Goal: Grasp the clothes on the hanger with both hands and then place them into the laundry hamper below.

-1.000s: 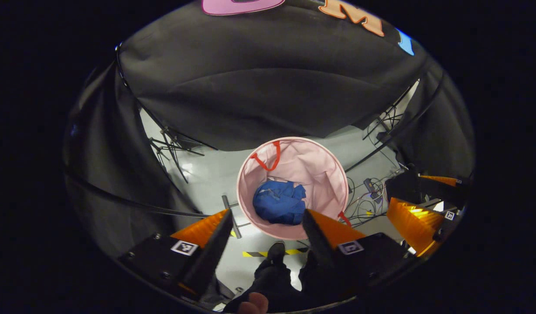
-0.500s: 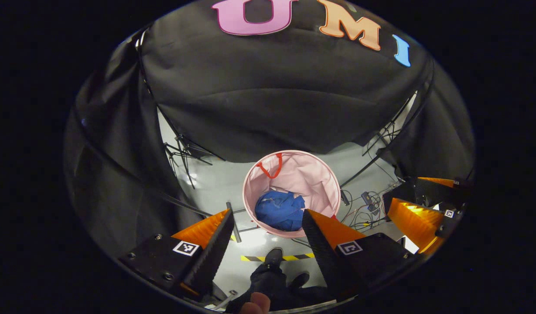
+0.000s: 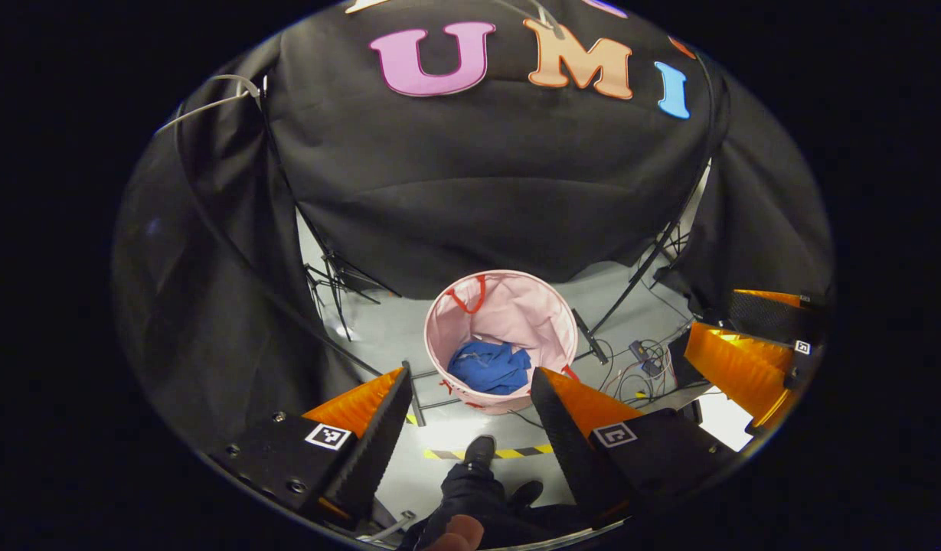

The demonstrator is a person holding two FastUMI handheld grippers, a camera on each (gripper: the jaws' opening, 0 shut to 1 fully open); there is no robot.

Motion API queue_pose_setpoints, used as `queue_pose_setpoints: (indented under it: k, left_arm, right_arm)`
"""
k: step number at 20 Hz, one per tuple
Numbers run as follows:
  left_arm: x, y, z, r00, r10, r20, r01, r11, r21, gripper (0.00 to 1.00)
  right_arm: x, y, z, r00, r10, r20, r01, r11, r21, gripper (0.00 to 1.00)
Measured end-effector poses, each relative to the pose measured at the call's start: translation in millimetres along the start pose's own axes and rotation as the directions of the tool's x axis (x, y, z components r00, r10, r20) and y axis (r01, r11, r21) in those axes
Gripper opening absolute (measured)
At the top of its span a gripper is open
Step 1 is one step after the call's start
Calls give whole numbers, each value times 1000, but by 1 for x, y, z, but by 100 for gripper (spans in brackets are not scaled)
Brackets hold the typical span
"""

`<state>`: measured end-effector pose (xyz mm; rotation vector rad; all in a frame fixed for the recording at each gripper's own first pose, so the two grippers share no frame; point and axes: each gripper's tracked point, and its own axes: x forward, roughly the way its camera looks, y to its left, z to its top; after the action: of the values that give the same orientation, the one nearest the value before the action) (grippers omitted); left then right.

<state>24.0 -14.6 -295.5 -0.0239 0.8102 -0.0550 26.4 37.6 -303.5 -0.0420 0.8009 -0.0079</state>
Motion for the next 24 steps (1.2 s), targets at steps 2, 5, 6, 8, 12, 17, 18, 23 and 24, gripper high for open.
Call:
queue_pose_setpoints:
  k: [2, 5, 6, 8, 12, 17, 18, 23, 24]
  left_arm:
    - [-20, -4, 6, 999, 5, 47, -5, 1000, -4, 99]
    - [-54, -8, 20, 993, 10, 115, -10, 1000, 0, 99]
    - [-63, -9, 25, 990, 15, 140, -15, 1000, 0, 99]
    - [-85, -10, 37, 982, 21, 187, -19, 1000, -10, 98]
    - [-121, -13, 67, 957, 32, 289, -32, 999, -2, 98]
    - [-164, -14, 107, 912, 38, 408, -33, 999, -19, 100]
    - [-170, -12, 116, 905, 38, 424, -31, 999, -25, 99]
    - [-196, -1, 155, 854, 39, 519, -27, 999, -29, 98]
    - [-200, 2, 164, 839, 40, 543, -30, 999, -27, 99]
  right_arm:
    - [-18, -2, 4, 1000, 2, 30, -2, 1000, -5, 100]
    - [-46, 1, 16, 997, 12, 78, -13, 1000, 11, 95]
    - [-55, 3, 23, 995, 18, 100, -20, 1000, 14, 100]
    - [-72, 5, 36, 990, 25, 142, -26, 1000, 7, 100]
    - [-103, 11, 67, 969, 27, 246, -17, 999, -43, 99]
    - [-130, 20, 93, 940, 41, 339, -35, 999, -23, 99]
    - [-134, 18, 100, 933, 35, 357, -32, 999, -16, 99]
    - [-155, 9, 134, 890, 9, 455, -26, 999, 31, 99]
    - [-157, 6, 141, 881, 0, 474, -17, 999, 32, 99]
